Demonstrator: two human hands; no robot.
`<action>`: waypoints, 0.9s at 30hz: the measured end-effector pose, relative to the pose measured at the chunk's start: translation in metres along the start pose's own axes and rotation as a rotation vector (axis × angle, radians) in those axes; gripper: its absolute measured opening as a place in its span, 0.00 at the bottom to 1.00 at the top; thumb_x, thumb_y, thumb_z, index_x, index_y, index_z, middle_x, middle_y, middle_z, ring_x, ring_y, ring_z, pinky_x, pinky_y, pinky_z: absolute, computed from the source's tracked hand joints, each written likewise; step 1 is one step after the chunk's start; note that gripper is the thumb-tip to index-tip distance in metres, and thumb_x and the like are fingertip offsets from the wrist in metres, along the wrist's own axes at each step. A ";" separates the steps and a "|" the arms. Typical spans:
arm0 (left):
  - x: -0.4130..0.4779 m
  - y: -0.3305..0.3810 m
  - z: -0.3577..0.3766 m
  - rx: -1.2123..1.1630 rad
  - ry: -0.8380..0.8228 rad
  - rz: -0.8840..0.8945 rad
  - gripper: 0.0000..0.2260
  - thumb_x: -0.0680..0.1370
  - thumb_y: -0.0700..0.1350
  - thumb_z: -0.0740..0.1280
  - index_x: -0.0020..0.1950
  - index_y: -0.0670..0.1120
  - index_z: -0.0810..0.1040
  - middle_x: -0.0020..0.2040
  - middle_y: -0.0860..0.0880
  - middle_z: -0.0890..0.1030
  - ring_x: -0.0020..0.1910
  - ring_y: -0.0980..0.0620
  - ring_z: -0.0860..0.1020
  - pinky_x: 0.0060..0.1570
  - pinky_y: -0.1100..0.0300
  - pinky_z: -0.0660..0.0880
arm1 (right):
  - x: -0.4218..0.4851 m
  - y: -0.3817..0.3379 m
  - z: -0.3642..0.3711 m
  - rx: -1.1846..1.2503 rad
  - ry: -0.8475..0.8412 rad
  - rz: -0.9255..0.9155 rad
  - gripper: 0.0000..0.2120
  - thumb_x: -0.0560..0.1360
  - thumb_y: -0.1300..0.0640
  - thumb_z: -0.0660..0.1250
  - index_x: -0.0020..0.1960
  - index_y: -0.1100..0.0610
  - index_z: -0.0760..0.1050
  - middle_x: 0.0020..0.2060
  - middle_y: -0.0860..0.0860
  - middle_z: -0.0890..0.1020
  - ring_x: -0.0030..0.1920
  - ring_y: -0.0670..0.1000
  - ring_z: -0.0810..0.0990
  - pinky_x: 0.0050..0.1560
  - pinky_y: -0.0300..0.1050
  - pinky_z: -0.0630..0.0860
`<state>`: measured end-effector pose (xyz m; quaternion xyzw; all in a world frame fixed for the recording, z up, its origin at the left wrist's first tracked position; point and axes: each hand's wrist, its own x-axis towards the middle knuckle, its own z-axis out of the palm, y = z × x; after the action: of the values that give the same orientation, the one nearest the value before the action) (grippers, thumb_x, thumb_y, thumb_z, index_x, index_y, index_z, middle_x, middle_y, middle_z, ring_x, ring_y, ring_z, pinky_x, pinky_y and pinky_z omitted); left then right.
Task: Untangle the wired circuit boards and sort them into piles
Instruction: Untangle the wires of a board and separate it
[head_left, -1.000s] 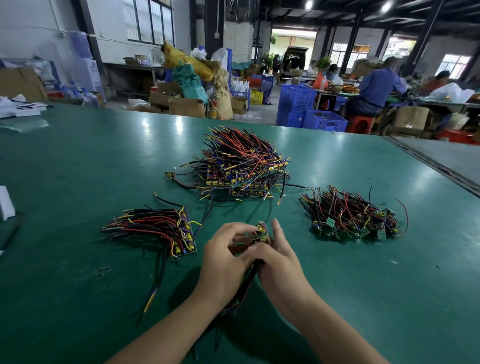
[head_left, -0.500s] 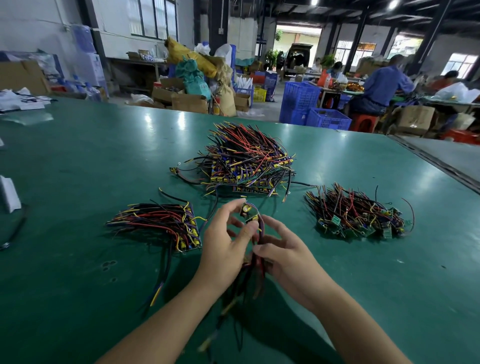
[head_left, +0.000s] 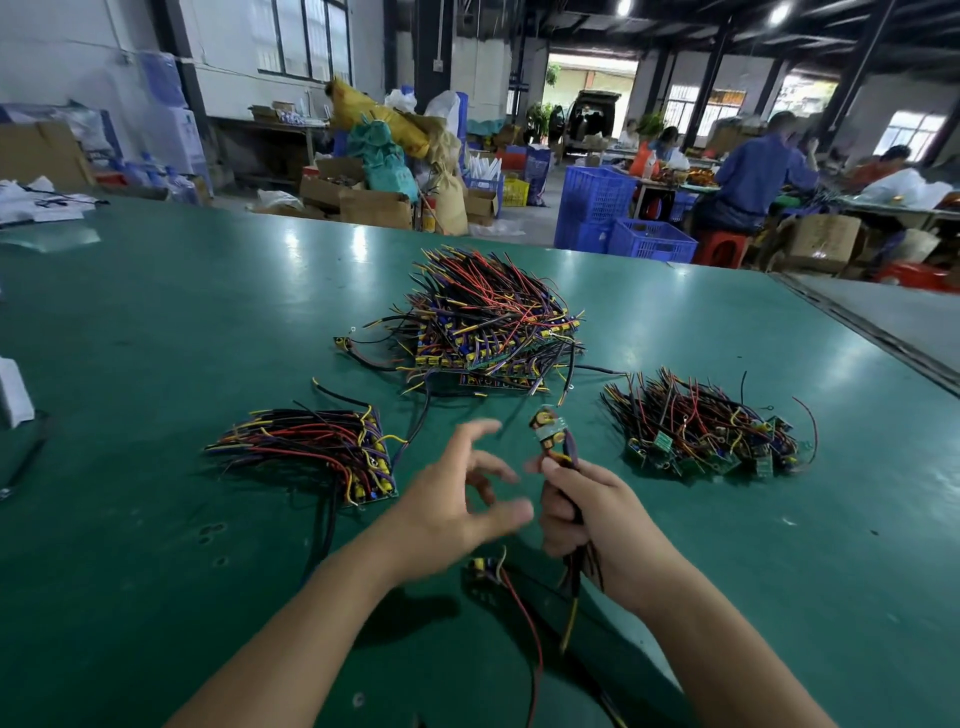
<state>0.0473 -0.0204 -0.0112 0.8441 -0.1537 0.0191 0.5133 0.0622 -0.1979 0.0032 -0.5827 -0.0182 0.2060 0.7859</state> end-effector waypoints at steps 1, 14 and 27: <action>-0.003 -0.002 -0.005 0.099 -0.140 -0.010 0.33 0.68 0.58 0.75 0.69 0.60 0.63 0.56 0.61 0.78 0.55 0.62 0.75 0.60 0.61 0.70 | 0.000 -0.002 -0.002 0.067 0.008 -0.003 0.09 0.82 0.59 0.59 0.47 0.58 0.76 0.26 0.49 0.62 0.21 0.45 0.58 0.22 0.35 0.59; -0.004 -0.007 0.004 0.303 0.079 0.185 0.14 0.73 0.39 0.74 0.57 0.49 0.79 0.51 0.55 0.80 0.50 0.65 0.75 0.53 0.71 0.68 | -0.004 -0.008 -0.022 -0.274 -0.063 -0.068 0.12 0.77 0.54 0.68 0.54 0.62 0.75 0.36 0.49 0.79 0.26 0.45 0.62 0.22 0.36 0.57; -0.003 -0.005 0.010 0.531 0.463 0.557 0.06 0.70 0.48 0.70 0.43 0.48 0.79 0.54 0.56 0.73 0.53 0.53 0.73 0.50 0.52 0.70 | -0.011 -0.006 -0.007 -0.632 -0.246 -0.148 0.05 0.69 0.65 0.69 0.40 0.56 0.75 0.29 0.48 0.75 0.31 0.45 0.71 0.34 0.36 0.67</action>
<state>0.0444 -0.0258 -0.0210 0.8464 -0.2461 0.3837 0.2752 0.0558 -0.2092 0.0091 -0.7653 -0.2177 0.2014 0.5713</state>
